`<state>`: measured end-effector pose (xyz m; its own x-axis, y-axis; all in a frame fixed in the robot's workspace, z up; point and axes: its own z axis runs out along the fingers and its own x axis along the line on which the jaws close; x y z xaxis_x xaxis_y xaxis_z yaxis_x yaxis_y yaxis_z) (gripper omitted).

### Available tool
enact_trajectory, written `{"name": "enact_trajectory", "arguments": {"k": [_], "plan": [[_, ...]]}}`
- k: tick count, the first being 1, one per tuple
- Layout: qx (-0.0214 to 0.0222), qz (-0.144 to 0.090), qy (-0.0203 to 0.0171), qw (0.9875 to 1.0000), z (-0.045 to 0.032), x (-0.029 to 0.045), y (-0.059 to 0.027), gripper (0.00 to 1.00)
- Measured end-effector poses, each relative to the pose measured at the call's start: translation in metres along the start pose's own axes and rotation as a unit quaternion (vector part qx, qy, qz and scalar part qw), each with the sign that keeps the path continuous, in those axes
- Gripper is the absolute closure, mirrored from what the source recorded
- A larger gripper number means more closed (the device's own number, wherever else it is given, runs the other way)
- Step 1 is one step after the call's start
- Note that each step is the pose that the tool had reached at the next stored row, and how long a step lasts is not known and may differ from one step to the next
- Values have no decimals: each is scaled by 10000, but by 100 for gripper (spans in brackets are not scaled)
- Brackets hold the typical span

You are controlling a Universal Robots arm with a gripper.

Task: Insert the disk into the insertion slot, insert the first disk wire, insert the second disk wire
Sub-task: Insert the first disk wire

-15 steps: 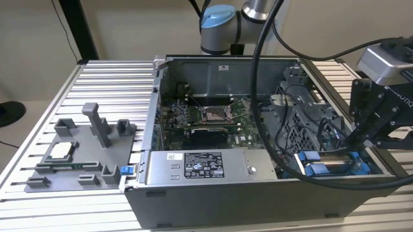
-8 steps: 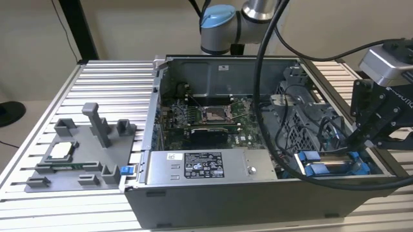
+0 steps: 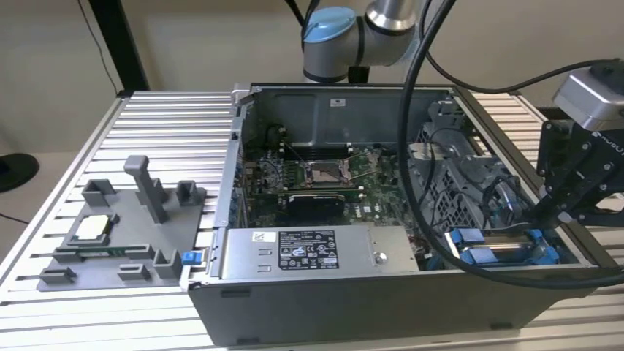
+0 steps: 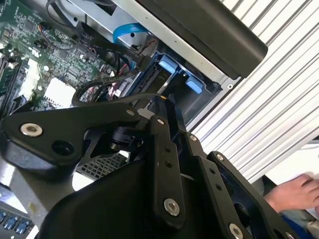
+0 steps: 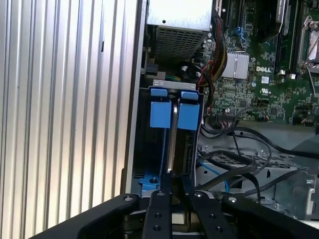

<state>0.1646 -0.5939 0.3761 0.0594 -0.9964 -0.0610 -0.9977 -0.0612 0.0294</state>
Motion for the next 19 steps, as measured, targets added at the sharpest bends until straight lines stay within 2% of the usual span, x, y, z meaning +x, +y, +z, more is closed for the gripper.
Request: {"name": "enact_trajectory", "arguments": {"k": [19], "plan": [[0, 2, 0, 10000, 36, 0, -2, 100]]}}
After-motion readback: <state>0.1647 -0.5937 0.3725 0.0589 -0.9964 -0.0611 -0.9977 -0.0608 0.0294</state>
